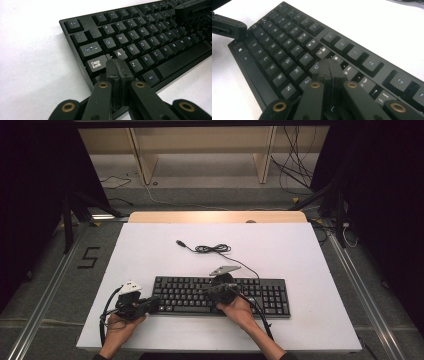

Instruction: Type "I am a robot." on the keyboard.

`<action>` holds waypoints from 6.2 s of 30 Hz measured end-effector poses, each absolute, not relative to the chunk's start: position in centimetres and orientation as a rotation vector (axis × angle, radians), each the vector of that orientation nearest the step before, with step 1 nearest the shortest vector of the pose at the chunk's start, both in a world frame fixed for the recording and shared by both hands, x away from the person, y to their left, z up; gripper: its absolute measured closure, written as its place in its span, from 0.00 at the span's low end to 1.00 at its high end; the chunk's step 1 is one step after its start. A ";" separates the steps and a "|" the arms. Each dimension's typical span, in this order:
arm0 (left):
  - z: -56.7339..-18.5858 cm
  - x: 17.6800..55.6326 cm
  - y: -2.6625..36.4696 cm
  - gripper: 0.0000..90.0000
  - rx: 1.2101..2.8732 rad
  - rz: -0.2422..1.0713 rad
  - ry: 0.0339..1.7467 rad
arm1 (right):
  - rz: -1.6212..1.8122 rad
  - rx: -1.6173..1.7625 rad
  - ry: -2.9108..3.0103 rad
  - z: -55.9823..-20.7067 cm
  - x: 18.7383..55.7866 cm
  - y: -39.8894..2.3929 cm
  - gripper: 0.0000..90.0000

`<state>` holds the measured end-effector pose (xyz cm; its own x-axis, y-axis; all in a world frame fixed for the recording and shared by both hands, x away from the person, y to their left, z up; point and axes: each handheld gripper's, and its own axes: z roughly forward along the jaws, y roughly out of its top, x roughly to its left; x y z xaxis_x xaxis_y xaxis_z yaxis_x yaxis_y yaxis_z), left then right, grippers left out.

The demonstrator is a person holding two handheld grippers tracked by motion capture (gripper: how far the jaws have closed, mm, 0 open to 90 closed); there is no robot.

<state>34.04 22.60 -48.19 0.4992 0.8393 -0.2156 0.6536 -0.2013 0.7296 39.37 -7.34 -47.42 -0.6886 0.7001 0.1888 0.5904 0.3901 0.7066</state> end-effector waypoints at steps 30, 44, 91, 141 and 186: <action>-47.9 33.8 22.4 0.94 1.922 0.296 1.217 | 1.201 1.203 2.486 -47.4 39.4 -7.5 0.96; -47.0 33.2 22.3 0.59 1.819 0.295 1.143 | 1.332 1.160 2.474 -46.1 38.6 -8.0 0.60; -46.3 32.5 22.1 0.32 1.736 0.334 1.041 | 1.268 0.963 2.610 -47.0 34.5 -8.1 1.00; -47.1 33.8 21.8 0.52 1.777 0.348 1.119 | 1.351 1.038 2.555 -46.4 34.7 -8.8 0.53; -48.9 35.8 20.6 0.99 1.920 0.309 1.167 | 1.431 1.043 2.471 -45.1 33.7 -10.9 0.37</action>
<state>35.78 20.62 -48.87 0.5349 0.8197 -0.2048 0.6109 -0.2077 0.7640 33.70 -10.93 -45.09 -0.7603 0.6037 0.2400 0.5086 0.3232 0.7980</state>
